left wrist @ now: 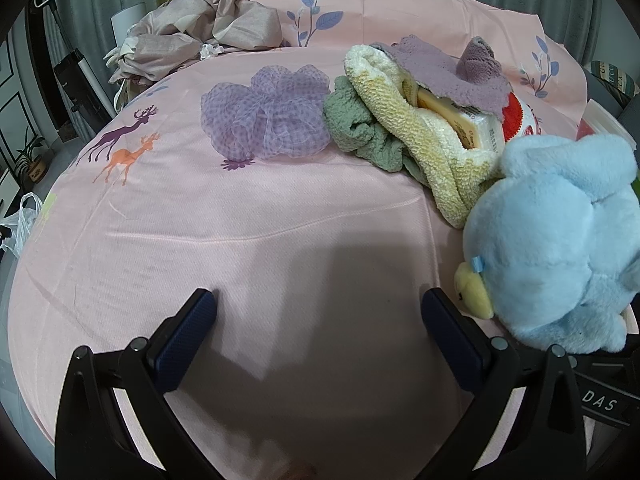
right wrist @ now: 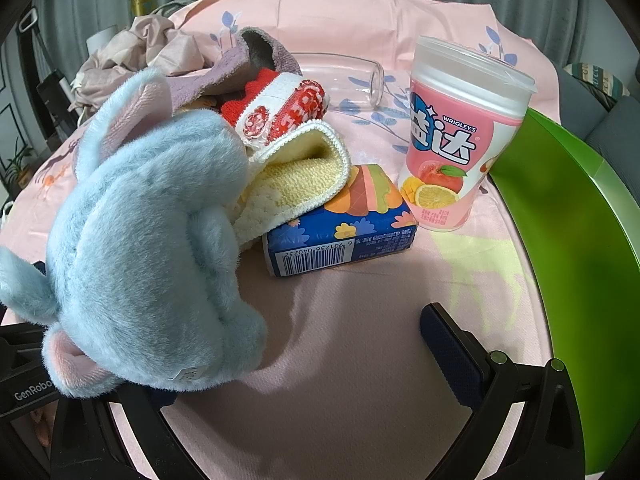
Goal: Organize soft objects
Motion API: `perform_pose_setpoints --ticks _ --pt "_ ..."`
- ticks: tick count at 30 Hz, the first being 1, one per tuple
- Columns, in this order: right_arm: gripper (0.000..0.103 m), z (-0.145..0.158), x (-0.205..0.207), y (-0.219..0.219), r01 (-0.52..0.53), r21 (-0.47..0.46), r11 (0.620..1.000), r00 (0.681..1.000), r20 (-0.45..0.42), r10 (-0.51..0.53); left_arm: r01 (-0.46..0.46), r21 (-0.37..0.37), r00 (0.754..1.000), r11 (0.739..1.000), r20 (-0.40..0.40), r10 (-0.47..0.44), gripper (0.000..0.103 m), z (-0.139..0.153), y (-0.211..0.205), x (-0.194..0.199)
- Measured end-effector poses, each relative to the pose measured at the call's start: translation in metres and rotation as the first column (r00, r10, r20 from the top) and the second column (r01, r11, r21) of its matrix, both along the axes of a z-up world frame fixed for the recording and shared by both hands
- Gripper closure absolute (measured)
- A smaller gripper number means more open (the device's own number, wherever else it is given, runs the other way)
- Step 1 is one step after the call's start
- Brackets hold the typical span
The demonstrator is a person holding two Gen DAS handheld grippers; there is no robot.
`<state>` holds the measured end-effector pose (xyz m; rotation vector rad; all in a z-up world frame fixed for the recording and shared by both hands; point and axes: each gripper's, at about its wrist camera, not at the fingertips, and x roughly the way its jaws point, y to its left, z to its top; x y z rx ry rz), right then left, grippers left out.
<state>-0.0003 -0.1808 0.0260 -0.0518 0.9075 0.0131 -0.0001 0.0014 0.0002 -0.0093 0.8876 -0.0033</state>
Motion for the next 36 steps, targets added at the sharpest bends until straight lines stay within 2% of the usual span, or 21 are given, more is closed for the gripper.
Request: perform_pose_setpoints --ticks 5,8,12,14,16,19,21,26,27,30,33,35,36 --pt "0.000 0.000 0.000 0.000 0.000 0.001 1.000 1.000 0.000 0.000 0.022 -0.004 1.000 1.000 -0.022 -0.022 0.001 0.004 0.008 -0.002" --pt "0.000 0.000 0.001 0.001 0.000 0.000 1.000 1.000 0.000 0.000 0.030 -0.033 0.999 0.999 -0.035 -0.031 0.002 0.008 0.012 -0.006" --pt "0.000 -0.002 0.003 0.003 0.001 -0.013 1.000 1.000 -0.005 -0.001 0.027 -0.146 0.999 0.989 -0.034 -0.032 0.005 0.016 0.024 -0.010" --pt "0.000 -0.002 0.002 0.003 0.003 -0.015 1.000 1.000 -0.005 -0.003 0.034 -0.226 0.999 0.974 -0.027 -0.041 0.006 0.021 0.031 -0.012" --pt "0.000 0.001 0.000 0.004 0.003 -0.006 1.000 1.000 -0.010 -0.003 0.042 -0.274 0.999 0.961 -0.016 -0.048 0.006 0.026 0.033 -0.014" --pt "0.000 0.002 -0.001 0.007 -0.008 -0.025 1.000 1.000 -0.022 0.007 0.066 -0.306 0.998 0.950 0.006 -0.068 0.008 0.032 0.028 -0.016" --pt "0.000 0.011 -0.010 0.006 -0.036 -0.008 0.999 0.998 -0.046 0.036 0.086 -0.310 0.996 0.947 0.021 -0.084 0.008 0.035 0.024 -0.019" --pt "0.000 0.056 -0.039 -0.003 -0.068 0.016 0.998 0.997 0.040 0.067 0.145 -0.333 0.989 0.932 0.055 -0.134 0.008 0.043 0.015 -0.021" --pt "0.000 0.065 -0.043 -0.007 -0.066 0.034 0.997 0.996 0.059 0.064 0.156 -0.338 0.988 0.928 0.057 -0.145 0.008 0.044 0.016 -0.022" --pt "0.000 0.088 -0.049 -0.024 -0.047 0.168 0.985 0.996 0.081 0.034 0.198 -0.330 0.980 0.923 0.069 -0.185 0.008 0.046 0.007 -0.024" --pt "0.000 0.101 -0.036 -0.034 -0.054 0.315 0.948 0.998 0.057 0.038 0.220 -0.321 0.976 0.921 0.071 -0.208 0.008 0.047 0.000 -0.024" --pt "0.005 0.104 -0.022 -0.030 -0.054 0.350 0.935 0.999 0.025 0.048 0.233 -0.335 0.972 0.913 0.065 -0.224 0.008 0.046 -0.002 -0.024" --pt "0.011 0.103 -0.013 -0.024 -0.062 0.357 0.932 0.998 0.012 0.062 0.241 -0.342 0.970 0.908 0.062 -0.234 0.009 0.044 -0.003 -0.025"
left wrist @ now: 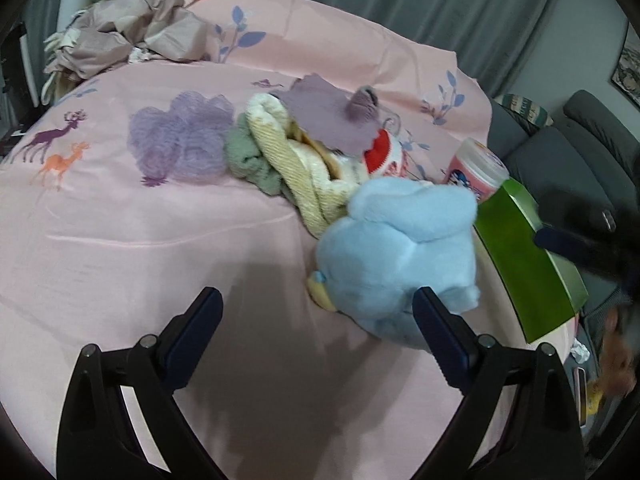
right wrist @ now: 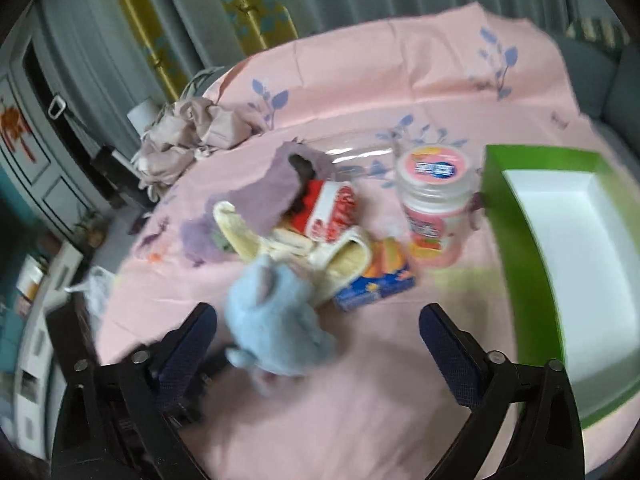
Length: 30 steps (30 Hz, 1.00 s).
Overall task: Organize soft objects
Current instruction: 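Grasp the light-blue plush toy with the right gripper, then carry the plush toy into the green box and open the right gripper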
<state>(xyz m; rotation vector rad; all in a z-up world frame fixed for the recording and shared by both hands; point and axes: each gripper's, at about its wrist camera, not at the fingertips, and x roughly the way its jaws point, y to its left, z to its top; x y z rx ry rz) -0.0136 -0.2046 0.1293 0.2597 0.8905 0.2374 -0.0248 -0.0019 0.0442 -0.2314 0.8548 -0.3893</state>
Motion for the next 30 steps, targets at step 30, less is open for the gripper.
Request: perform_pose_setpoints --ticks 30 --pt "0.043 0.018 -0.014 -0.030 -0.091 0.182 0.979 0.990 0.125 0.069 0.148 -0.018 0.977 0.989 0.160 -0.143 0.048 0.066 -0.071 0.001"
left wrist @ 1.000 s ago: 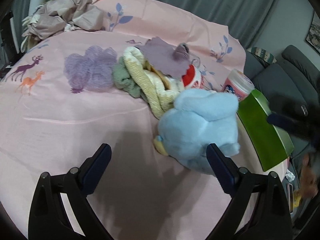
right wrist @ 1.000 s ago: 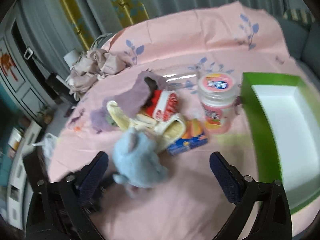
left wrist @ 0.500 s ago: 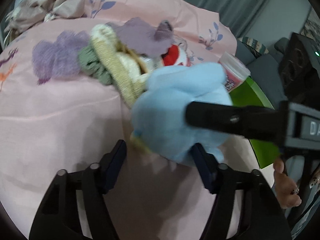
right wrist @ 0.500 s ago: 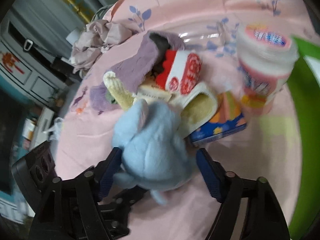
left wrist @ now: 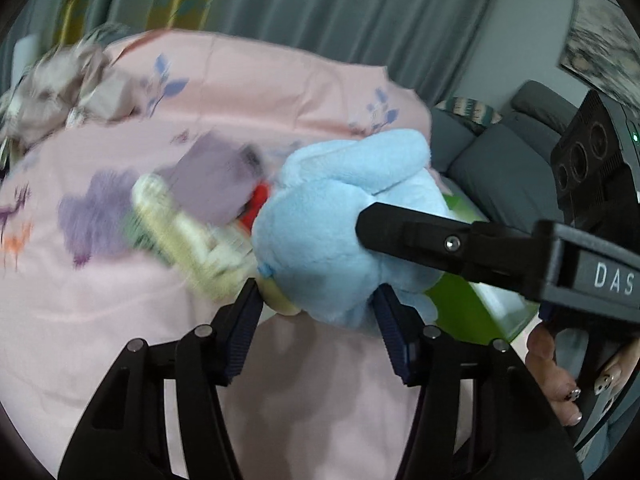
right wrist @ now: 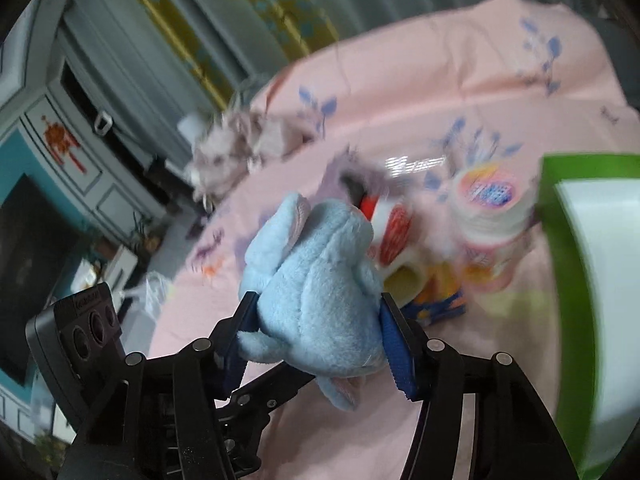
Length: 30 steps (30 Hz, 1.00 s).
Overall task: Organize soft objects
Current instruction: 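Carry the plush toy into the green box and open the right gripper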
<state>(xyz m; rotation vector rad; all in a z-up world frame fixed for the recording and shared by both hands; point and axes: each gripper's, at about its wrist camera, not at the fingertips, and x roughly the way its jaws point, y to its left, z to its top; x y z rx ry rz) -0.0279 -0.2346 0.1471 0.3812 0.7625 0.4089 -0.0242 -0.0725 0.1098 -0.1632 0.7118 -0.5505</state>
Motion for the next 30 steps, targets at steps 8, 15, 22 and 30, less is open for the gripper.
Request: perform_pose_setpoints --ticks 8,15,22,30 --pt "0.043 0.017 -0.031 -0.088 0.197 0.082 0.977 0.978 0.055 -0.202 0.129 0.064 0.989 0.990 0.068 -0.134 0.048 0.027 -0.087 -0.002" --pt "0.043 0.001 -0.044 -0.160 0.368 0.152 0.917 0.929 -0.010 -0.371 0.257 0.107 0.965 0.961 0.029 -0.261 0.048 0.018 -0.162 0.008" --pt "0.042 -0.023 -0.051 -0.208 0.503 0.183 0.845 0.864 -0.105 -0.492 0.346 0.133 0.938 0.929 -0.049 -0.342 0.049 -0.003 -0.215 0.012" --pt "0.042 -0.049 -0.049 -0.227 0.595 0.124 0.794 0.798 -0.210 -0.565 0.380 0.138 0.922 0.915 -0.137 -0.362 0.049 -0.027 -0.241 0.017"
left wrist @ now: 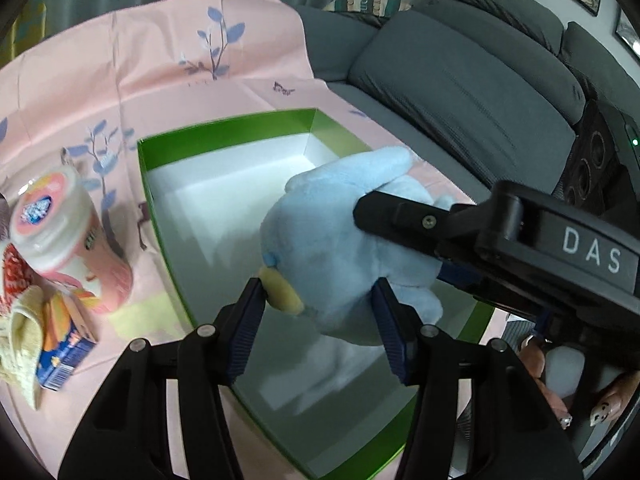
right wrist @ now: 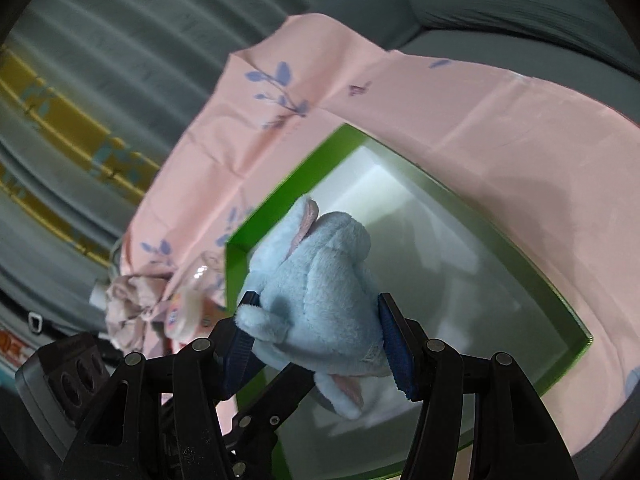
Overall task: Organize soft objects
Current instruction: 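Carry the plush toy into the green box and open the right gripper, then move the right gripper back over the pile of items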
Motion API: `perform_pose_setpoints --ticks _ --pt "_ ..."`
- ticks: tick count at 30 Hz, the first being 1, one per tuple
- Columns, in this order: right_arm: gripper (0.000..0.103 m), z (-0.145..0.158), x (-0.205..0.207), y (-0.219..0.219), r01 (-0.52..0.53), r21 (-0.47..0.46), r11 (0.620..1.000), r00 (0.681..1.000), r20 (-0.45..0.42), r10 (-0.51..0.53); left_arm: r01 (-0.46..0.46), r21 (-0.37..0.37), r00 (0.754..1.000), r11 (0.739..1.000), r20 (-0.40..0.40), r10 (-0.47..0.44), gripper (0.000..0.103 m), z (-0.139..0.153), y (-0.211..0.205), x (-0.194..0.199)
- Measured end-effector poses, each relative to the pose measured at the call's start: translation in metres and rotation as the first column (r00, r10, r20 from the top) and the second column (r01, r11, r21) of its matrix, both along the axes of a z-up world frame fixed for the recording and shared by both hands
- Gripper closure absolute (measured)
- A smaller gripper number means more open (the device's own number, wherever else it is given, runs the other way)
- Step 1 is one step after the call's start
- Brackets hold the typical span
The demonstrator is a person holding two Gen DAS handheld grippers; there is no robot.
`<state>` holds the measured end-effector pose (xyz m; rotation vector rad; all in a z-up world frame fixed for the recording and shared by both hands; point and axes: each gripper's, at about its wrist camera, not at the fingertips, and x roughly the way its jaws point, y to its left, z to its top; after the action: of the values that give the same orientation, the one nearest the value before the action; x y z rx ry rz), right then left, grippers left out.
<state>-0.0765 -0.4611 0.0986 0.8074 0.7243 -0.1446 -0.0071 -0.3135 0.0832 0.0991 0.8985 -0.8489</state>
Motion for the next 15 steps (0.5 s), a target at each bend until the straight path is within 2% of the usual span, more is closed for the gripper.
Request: perform_pose_setpoints --ticks 3,6,8,9,10,12,15 --pt "0.042 0.000 -0.002 -0.001 0.028 -0.021 0.999 0.999 -0.019 -0.028 0.006 0.006 1.000 1.000 0.007 -0.006 0.050 -0.001 -0.001 -0.002" --pt "0.042 0.003 -0.004 -0.002 0.061 -0.079 0.995 0.997 -0.043 -0.065 0.011 0.002 1.000 1.000 0.023 -0.011 0.052 0.003 0.002 -0.005" --pt "0.033 0.007 -0.007 -0.001 0.074 -0.107 0.992 0.996 -0.032 -0.078 0.006 -0.005 0.999 1.000 0.043 -0.005 0.049 0.008 0.006 -0.007" --pt "0.023 0.011 -0.009 0.000 0.081 -0.125 0.989 0.996 -0.020 -0.084 0.004 -0.007 0.999 1.000 0.049 -0.004 0.048 0.010 0.009 -0.007" --pt "0.017 0.014 -0.011 0.002 0.089 -0.145 0.985 0.996 -0.007 -0.091 -0.003 -0.007 0.998 1.000 0.056 0.003 0.043 0.013 0.014 -0.007" --pt "0.017 0.023 -0.012 0.007 0.094 -0.191 0.977 0.996 0.011 -0.094 -0.019 -0.012 0.997 1.000 0.072 0.020 0.036 0.018 0.024 -0.007" --pt "0.013 0.034 -0.011 0.017 0.095 -0.254 0.963 0.995 0.028 -0.091 -0.057 -0.024 0.994 0.998 0.091 0.059 0.018 0.026 0.043 -0.006"
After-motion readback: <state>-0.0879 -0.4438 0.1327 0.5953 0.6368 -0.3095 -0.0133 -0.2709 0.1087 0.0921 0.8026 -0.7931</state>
